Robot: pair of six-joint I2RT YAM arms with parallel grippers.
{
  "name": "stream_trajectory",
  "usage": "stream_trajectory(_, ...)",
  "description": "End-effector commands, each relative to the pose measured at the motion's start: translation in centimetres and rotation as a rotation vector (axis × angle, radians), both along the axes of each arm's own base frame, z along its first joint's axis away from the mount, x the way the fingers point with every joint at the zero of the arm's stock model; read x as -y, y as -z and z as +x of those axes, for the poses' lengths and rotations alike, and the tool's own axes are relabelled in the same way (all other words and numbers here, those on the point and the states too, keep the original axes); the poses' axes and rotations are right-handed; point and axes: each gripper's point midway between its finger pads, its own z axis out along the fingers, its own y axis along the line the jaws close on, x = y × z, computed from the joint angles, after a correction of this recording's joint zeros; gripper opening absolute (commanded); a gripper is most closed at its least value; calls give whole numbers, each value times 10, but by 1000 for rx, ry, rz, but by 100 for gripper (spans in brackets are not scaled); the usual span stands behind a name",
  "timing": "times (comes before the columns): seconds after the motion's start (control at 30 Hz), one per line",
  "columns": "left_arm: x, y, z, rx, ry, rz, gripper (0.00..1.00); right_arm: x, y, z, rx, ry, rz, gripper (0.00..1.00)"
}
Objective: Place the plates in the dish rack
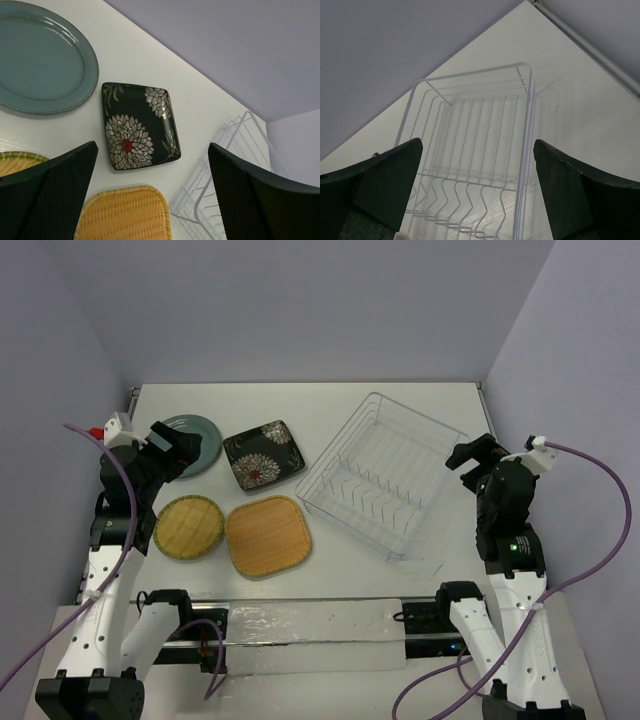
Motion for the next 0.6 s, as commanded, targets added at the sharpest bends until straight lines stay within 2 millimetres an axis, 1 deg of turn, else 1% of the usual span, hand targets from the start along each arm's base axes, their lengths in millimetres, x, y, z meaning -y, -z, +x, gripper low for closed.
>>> stream_trajectory(0.0,2,9,6,-29,2,-33,99,6,-26,-6,72,34,-7,100)
stream_trajectory(0.07,6,20,11,-54,23,-43,99,9,-23,-6,71,52,3,100)
stream_trajectory(0.1,7,21,11,-58,29,-46,99,9,-23,-6,73,58,12,100)
stream_trajectory(0.2,14,43,20,-109,66,-56,99,10,-20,-3,69,80,43,100)
stream_trajectory(0.37,14,65,29,-151,56,-62,99,5,-23,4,63,56,58,100)
stream_trajectory(0.43,17,69,34,-148,72,-71,99,4,-22,6,61,52,62,100)
stream_trajectory(0.5,18,83,39,-186,77,-78,99,2,-21,9,63,38,69,100)
stream_trajectory(0.57,20,90,44,-200,84,-80,99,-2,-18,13,59,9,52,100)
